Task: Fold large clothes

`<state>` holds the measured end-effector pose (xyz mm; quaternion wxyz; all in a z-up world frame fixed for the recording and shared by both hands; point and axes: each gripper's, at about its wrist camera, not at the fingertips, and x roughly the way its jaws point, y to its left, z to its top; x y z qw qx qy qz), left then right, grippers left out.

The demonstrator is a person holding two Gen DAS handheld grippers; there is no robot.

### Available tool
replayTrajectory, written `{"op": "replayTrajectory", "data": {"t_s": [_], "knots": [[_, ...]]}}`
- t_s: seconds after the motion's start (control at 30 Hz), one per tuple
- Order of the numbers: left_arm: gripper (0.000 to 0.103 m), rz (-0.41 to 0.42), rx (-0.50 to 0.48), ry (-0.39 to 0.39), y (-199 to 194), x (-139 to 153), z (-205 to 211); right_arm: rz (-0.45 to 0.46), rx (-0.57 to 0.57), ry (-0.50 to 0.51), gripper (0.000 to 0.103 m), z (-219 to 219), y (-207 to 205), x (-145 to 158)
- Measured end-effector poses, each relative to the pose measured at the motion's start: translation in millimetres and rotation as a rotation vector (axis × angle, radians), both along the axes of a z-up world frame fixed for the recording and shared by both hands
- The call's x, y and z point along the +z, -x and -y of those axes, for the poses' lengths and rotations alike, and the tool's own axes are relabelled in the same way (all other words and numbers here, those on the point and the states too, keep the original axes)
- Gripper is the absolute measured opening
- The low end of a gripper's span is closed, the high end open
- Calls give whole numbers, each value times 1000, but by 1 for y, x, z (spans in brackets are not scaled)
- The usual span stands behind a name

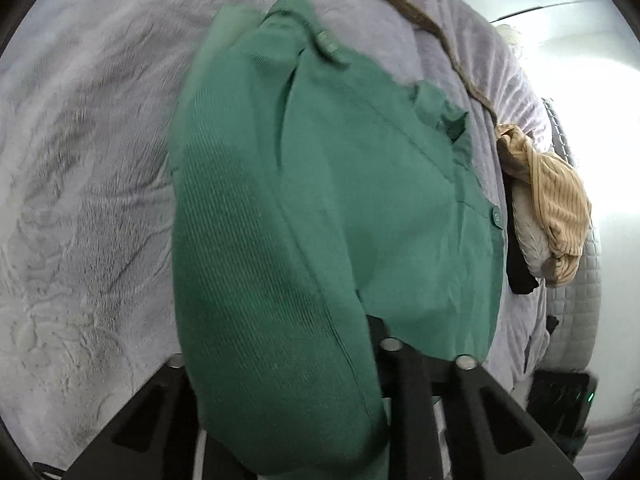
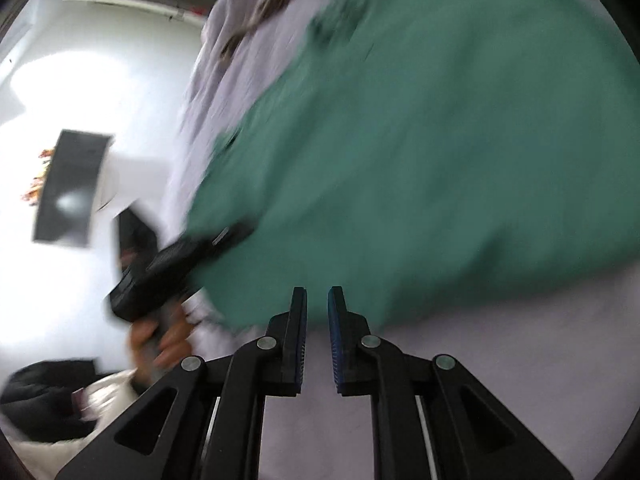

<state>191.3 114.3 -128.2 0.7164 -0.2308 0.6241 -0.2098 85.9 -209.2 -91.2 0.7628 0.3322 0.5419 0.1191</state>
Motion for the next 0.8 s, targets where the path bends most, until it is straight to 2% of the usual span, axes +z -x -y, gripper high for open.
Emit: {"op": "replayTrajectory", "data": {"t_s": [0.07,0.1,0.17,0.23,0.33,0.43,0.53,0.63,0.73,0.8], "knots": [[20,52,-14,-28,3,14,6,-4,10,45,14,5,-8,-12],[20,72,-18,-33,4,21,6,-44,32,77,13,3,-13,-29],[20,111,-26,-35,1,36,18,-100,54,88,13,-6,-16,-54],[20,150,-42,-33,1,54,32,-92,47,86,11,-8,-15,-67],[20,181,-72,-47,3,77,59,-89,23,28,10,-1,-12,-67],[20,259,-129,-98,5,104,101,-70,9,-75,11,23,-3,-62],[20,327,-187,-121,6,131,145,-31,-38,-111,11,55,12,-51],[20,406,-274,-165,11,154,194,23,-135,-131,11,104,35,-37],[20,464,-372,-218,15,162,259,32,-238,-167,11,150,58,-41],[20,489,-453,-257,21,156,306,8,-293,-198,11,171,64,-52]]}}
